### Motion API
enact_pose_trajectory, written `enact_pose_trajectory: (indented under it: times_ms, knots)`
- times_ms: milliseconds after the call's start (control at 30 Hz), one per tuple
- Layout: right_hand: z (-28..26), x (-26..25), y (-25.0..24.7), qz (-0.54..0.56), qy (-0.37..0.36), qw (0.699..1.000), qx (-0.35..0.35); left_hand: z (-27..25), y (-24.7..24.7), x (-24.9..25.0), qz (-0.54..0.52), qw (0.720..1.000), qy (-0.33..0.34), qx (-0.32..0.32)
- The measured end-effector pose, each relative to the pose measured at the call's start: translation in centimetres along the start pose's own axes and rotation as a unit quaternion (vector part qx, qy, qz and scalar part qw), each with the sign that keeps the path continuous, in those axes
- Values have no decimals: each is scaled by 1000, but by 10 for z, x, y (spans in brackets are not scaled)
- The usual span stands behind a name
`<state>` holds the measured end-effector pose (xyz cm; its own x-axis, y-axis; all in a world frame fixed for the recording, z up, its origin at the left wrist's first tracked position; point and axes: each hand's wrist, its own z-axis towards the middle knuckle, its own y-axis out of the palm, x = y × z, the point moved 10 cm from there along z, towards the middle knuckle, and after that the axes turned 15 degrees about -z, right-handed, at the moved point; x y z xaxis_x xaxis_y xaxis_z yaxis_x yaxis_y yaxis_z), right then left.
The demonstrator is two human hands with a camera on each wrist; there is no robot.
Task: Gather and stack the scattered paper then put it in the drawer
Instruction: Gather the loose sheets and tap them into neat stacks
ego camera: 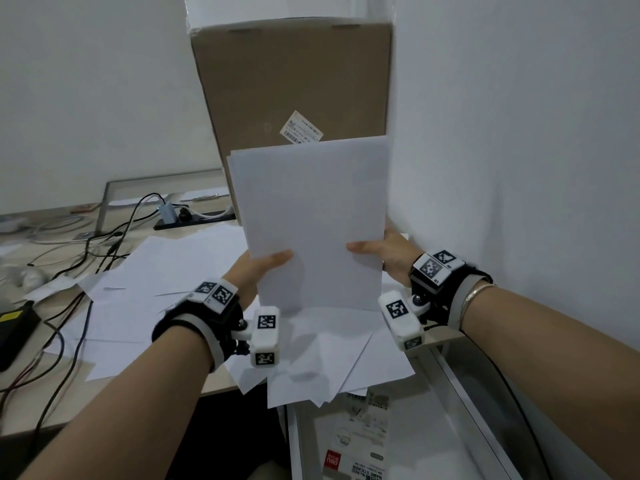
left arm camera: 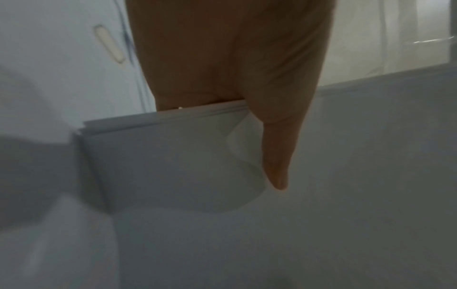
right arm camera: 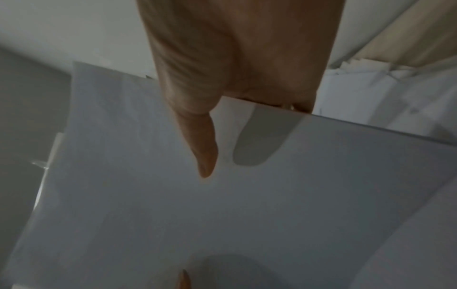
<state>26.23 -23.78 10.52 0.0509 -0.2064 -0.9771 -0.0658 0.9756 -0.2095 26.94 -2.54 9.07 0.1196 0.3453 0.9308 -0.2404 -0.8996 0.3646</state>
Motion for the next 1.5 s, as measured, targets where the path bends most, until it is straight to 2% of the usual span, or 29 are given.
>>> enact_pose_trajectory:
  times_ms: [133,233,300,367,533,667,733,833,967,1067,1200,1400,1433,1500]
  knots:
    - [3,25,7,2,40,999,-3,3,0,-25,-1,999,-37,8]
    - [5,39,4,5,56,998,25,0,21,-33,23,995,-76,-63]
    - [4,46,-3,2,69,997,46,2,22,-34,33,995,-78,-61]
    - [3,51,-1,-10,73,997,31,8,9,-36,24,997,-68,-13]
    - [0,55,15,-78,71,994,4,13,-45,-45,69,979,-13,189]
    - [-6,39,24,-204,46,977,-35,7,-72,-38,110,961,9,255]
    - [-8,39,8,-241,62,968,-14,-1,-88,-31,138,948,11,285]
    - [-8,62,-28,-258,131,957,15,-17,-106,-27,168,937,8,306]
    - [-9,89,-67,-339,197,919,50,-25,-118,-34,208,931,-12,300]
    - [-12,94,-66,-408,223,884,43,-21,-116,-43,242,926,-44,286]
    - [-5,100,-51,-430,258,865,20,-21,-120,-54,264,918,-61,289]
    - [-2,98,-44,-332,277,900,49,-16,-138,-50,290,909,-77,290]
    - [-1,97,-39,-335,260,905,32,-16,-141,-49,291,907,-75,294]
    - [-2,108,-24,-282,277,919,-4,-16,-148,-47,278,909,-74,300]
